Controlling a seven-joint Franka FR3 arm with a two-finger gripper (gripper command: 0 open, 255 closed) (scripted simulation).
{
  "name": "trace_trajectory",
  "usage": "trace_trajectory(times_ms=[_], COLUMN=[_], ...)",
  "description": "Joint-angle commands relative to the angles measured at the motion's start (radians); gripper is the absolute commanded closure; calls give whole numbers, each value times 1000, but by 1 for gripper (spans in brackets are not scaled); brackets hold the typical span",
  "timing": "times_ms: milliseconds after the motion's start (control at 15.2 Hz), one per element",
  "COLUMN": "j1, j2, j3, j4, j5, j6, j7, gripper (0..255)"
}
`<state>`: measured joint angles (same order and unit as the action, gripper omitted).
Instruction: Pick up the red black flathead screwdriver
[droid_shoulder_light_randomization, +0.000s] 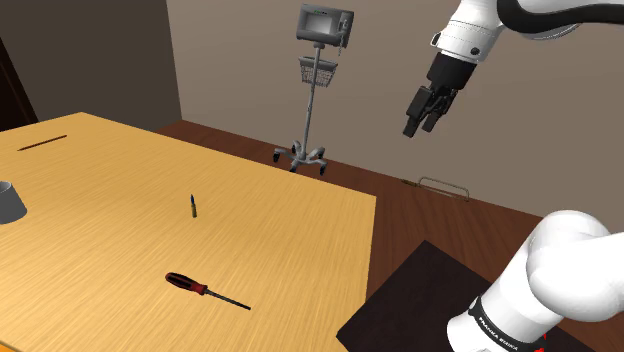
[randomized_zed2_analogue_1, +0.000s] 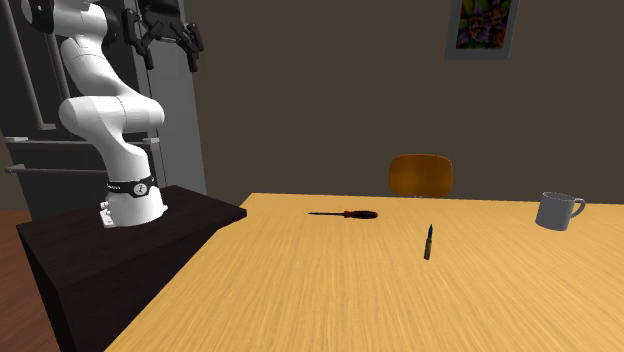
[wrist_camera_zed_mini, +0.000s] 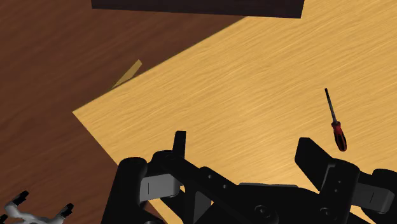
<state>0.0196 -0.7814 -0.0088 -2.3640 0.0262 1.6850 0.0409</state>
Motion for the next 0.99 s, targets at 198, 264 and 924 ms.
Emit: trace_trajectory(times_ms=[198, 264, 924], j1=[19, 25, 83], j2=[64, 87, 370], j3=[35, 47, 159], j4=[-20, -25, -7], j5=[29, 38, 112], j6=[68, 91, 311], j7=[34, 45, 147], gripper=[0, 0, 0])
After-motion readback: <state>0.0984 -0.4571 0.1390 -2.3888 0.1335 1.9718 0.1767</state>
